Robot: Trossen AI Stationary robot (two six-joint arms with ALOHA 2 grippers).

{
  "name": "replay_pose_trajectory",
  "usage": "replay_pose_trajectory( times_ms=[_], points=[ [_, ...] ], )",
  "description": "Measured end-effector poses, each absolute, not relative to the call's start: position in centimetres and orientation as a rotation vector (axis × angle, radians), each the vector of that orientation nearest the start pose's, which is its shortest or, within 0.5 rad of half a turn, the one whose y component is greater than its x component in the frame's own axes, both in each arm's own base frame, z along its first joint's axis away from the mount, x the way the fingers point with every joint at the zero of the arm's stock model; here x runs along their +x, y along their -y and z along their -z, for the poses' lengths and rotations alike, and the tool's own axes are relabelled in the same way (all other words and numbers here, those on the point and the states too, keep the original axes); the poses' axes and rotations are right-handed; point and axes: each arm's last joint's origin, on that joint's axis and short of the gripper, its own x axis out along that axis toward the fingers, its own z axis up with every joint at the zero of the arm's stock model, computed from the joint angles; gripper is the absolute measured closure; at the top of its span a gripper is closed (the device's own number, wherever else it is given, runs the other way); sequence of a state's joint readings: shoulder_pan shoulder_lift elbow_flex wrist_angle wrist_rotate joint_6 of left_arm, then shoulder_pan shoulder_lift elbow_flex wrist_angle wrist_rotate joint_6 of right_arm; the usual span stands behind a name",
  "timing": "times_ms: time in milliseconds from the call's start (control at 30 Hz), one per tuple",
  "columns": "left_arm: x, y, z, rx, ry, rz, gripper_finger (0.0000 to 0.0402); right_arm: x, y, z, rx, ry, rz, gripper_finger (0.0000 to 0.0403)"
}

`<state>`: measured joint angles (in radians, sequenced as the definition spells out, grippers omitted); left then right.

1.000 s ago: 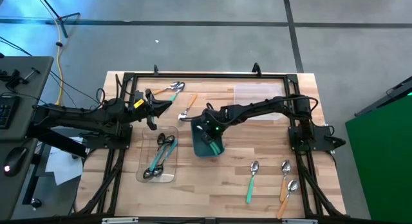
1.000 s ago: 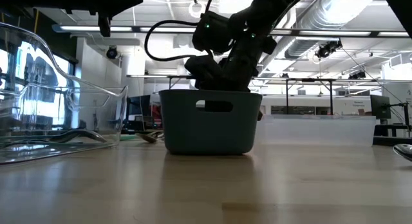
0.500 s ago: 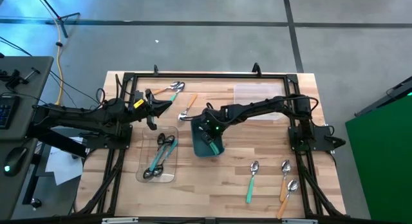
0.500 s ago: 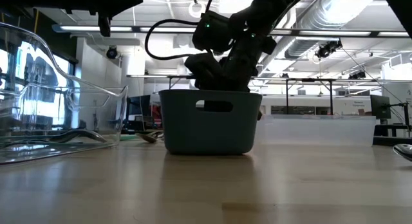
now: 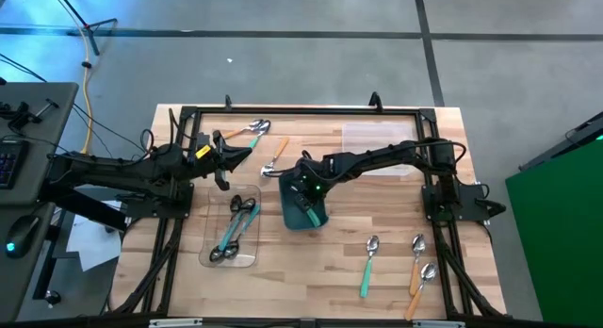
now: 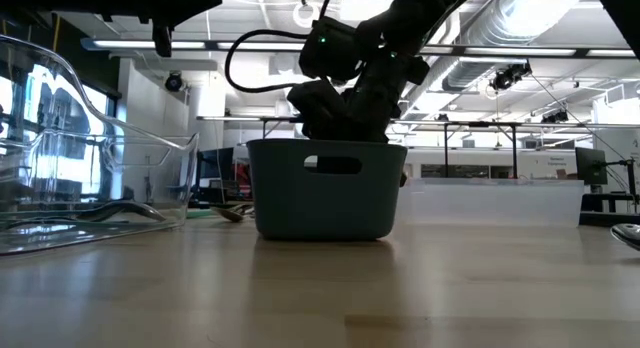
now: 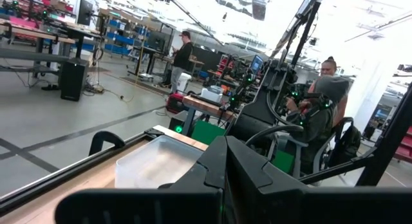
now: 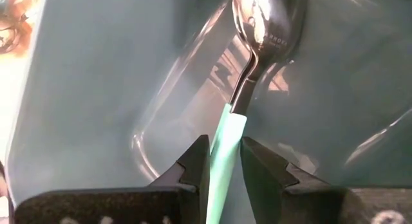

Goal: Sort silverware by color (type)
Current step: Put the light blue spoon into the blue bin

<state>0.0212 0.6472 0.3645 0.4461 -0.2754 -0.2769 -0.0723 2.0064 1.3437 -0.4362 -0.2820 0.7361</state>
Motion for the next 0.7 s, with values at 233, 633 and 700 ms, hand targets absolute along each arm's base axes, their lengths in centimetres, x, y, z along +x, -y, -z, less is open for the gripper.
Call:
replay_pose_trajectory(
  times_ms=[233,633,700],
  points=[
    [15.55,-1.12,-26.75,-0.295,0.203,-0.271,0.0401,40.43,2.08,-15.49,0.864,-1.118,0.211,0.0331],
    [15.55,-1.12,-26.75,-0.295,0.203,-0.271,0.0401,40.44,2.11,-15.5,0.868,-1.113,0.226,0.0205],
    [15.55,-1.12,-26.75,-0.294,0.202,-0.272,0.0401,40.45,2.13,-15.51,0.863,-1.111,0.229,0.0187]
  ],
)
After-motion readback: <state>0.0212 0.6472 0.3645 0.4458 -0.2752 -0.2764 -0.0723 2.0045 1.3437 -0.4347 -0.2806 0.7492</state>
